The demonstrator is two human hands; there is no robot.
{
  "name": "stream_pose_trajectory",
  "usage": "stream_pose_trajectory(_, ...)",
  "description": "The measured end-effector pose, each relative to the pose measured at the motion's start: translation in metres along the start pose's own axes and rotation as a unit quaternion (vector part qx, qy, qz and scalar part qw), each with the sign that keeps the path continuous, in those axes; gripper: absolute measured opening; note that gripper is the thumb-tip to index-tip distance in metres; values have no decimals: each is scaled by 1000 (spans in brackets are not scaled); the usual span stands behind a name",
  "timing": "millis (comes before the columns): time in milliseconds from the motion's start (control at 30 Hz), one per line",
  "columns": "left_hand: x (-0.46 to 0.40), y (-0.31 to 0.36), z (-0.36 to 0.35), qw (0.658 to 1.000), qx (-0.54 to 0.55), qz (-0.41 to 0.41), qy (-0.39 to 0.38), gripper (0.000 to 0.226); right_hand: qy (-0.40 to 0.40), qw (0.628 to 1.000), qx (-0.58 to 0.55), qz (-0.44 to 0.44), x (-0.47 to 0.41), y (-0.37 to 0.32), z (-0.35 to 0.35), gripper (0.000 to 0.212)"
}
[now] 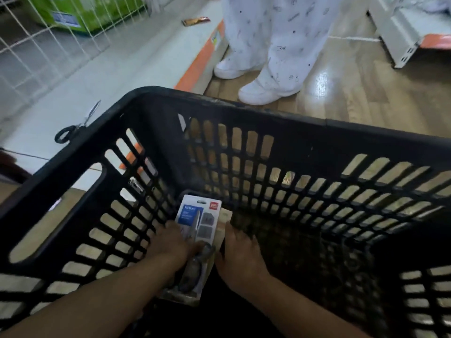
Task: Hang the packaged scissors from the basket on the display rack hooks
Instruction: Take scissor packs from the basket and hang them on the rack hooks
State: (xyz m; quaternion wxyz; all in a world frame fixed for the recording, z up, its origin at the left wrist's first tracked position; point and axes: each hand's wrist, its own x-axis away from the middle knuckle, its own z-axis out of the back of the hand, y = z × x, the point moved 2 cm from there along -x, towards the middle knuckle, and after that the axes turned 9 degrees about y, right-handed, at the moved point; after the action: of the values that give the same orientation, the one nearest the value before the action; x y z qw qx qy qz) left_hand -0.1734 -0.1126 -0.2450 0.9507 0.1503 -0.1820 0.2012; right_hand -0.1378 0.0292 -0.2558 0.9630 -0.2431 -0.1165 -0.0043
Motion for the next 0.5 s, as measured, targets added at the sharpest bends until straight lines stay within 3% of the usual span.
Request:
stream_pose_trajectory(200, -2, 0, 14, 998, -31, 9, -51, 87, -10, 982, -158, -106, -4, -12, 5, 53)
stream_pose_trajectory(300, -6, -7, 17, 996, -36, 32, -80, 93, -10, 984, -123, -128, -7, -18, 4, 46)
stream_pose_trajectory(400, -8, -6, 20, 995, -4, 38, -93, 86, 3, 986, -52, -159, -12, -25, 3, 37)
stream_pose_trajectory(500, -7, -8, 17, 994, 15, 27, -104, 81, 23, 981, -52, -187, -11, -31, 1, 36)
